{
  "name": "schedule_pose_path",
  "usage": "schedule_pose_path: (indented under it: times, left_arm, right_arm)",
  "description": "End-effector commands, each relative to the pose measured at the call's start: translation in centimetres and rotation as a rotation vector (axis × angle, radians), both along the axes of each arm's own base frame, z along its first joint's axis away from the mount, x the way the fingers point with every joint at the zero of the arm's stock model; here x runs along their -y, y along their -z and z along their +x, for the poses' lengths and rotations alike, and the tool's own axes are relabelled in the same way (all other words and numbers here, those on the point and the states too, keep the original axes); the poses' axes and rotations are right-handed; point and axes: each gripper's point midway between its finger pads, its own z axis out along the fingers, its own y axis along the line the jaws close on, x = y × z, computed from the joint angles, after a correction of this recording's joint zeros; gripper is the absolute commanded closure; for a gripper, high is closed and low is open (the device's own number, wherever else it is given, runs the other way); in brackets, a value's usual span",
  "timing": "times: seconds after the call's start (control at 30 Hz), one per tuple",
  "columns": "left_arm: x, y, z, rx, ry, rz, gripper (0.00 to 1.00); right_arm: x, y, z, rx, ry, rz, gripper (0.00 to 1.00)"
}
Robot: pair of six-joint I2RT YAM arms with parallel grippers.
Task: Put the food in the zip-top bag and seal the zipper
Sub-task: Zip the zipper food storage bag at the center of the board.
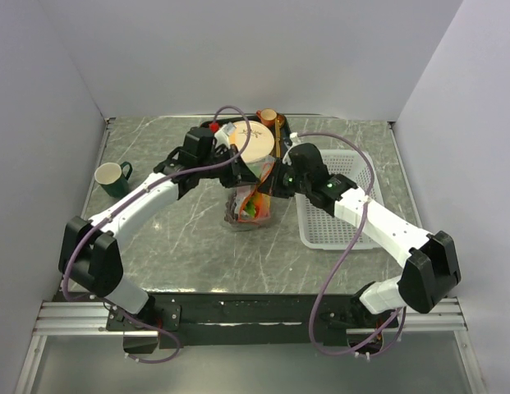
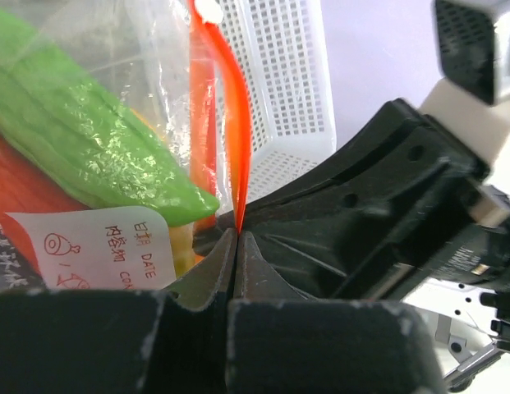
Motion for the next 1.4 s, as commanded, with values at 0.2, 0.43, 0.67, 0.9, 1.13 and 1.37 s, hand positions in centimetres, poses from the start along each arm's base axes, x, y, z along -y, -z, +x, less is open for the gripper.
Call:
schedule_pose_path:
  times: [0.2, 0.43, 0.67, 0.9, 1.13, 1.37]
  left_arm:
    - [1.0, 2.4, -1.6, -0.038, 0.043, -0.003, 0.99]
    - [1.1, 3.4, -1.9, -0.059, 0.059, 0.004, 0.99]
    - [1.1, 3.2, -2.1, -0.054, 0.064, 0.002, 0.99]
    - [1.2, 3.1, -2.1, -0.048, 0.074, 0.004, 0.99]
    - [1.2, 3.1, -2.0, -0.048, 0.067, -0.001, 0.99]
    - [1.4, 2.9, -1.6, -0.039, 0.065, 0.003, 0.99]
  right_arm:
    - [1.8, -2.4, 1.5, 0.078, 0.169, 0.073, 1.00]
    - [2.3, -3.2, 1.4, 0.103, 0.186, 0.101, 0.99]
    - [1.9, -2.7, 1.7, 0.082, 0.169, 0.170, 0.74]
    - [1.4, -2.5, 2.0, 0.069, 0.144, 0.202, 0.64]
    - [1.6, -1.2, 2.0, 0.024, 0.149, 0.147, 0.64]
    - [5.8, -6.0, 0.9, 0.173, 0.259, 0.079, 0.39]
